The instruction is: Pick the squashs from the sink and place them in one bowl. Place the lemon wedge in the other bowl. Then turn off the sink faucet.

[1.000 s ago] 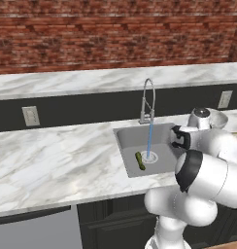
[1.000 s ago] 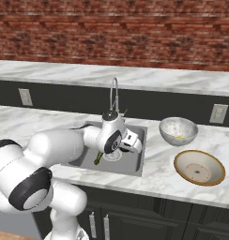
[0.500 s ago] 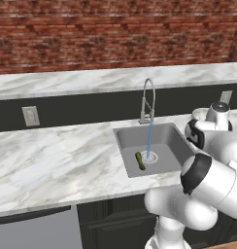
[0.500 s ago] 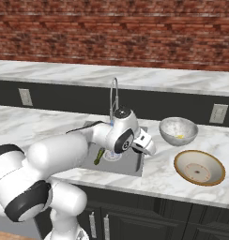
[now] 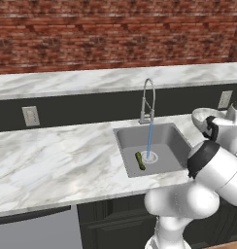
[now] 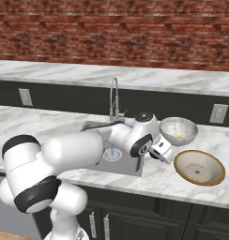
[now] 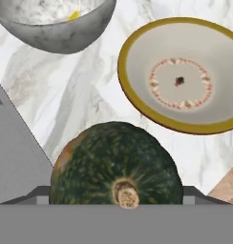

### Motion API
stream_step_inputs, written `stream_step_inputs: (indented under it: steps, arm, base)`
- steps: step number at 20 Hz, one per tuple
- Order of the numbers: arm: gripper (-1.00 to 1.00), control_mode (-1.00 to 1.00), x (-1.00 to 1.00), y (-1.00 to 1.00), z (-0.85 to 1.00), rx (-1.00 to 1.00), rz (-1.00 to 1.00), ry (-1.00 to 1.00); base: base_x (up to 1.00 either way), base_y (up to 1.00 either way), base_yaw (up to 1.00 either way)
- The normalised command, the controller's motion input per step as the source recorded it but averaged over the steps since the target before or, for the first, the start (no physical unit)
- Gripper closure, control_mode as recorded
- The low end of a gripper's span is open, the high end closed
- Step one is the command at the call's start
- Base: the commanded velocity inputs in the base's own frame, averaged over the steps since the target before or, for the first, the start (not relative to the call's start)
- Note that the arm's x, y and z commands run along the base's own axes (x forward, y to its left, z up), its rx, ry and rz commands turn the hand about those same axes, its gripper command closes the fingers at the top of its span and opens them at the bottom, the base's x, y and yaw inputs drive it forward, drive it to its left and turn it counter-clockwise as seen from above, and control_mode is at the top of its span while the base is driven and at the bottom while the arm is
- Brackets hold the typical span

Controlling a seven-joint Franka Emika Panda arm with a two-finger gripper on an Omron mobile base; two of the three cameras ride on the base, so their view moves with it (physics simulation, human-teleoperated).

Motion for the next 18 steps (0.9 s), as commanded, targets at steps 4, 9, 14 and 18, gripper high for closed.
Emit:
stream_step_inputs:
  steps: [4, 9, 14, 18]
  arm:
    - [1.00, -1.00, -0.06, -0.62, 0.05, 0.05, -0.13, 0.00]
    - [1.00, -1.00, 0.00, -0.58, 0.01, 0.04, -0.12, 0.00]
    - [1.00, -1.00, 0.12, -0.32, -0.15, 0.01, -0.06, -0.01]
    - [1.00, -1.00, 0.17, -0.27, -0.28, 0.00, -0.04, -0.01]
  base:
    - [0.00, 0.00, 0.00]
    - [0.00, 0.00, 0.00]
    - [0.00, 0.00, 0.00]
    - [0.00, 0.00, 0.00]
